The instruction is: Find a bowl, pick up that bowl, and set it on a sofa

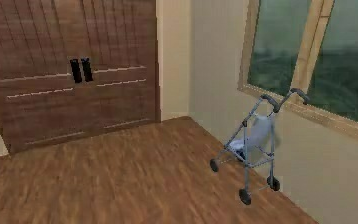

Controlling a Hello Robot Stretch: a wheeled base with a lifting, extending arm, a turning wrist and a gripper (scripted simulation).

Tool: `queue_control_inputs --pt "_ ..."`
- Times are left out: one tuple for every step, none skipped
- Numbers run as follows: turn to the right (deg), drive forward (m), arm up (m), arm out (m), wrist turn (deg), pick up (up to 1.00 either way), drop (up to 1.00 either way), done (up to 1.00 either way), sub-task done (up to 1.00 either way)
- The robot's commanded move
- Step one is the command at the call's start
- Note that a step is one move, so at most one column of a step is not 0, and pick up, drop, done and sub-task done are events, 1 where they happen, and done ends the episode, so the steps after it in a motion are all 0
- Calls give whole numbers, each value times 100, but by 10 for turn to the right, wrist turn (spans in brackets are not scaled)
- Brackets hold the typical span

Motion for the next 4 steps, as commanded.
queue_control_inputs --pt "-210 0 0 0 0 0 0 0 0" --pt "0 95 0 0 0 0 0 0 0" --pt "-420 0 0 0 0 0 0 0 0" --pt "0 100 0 0 0 0 0 0 0"
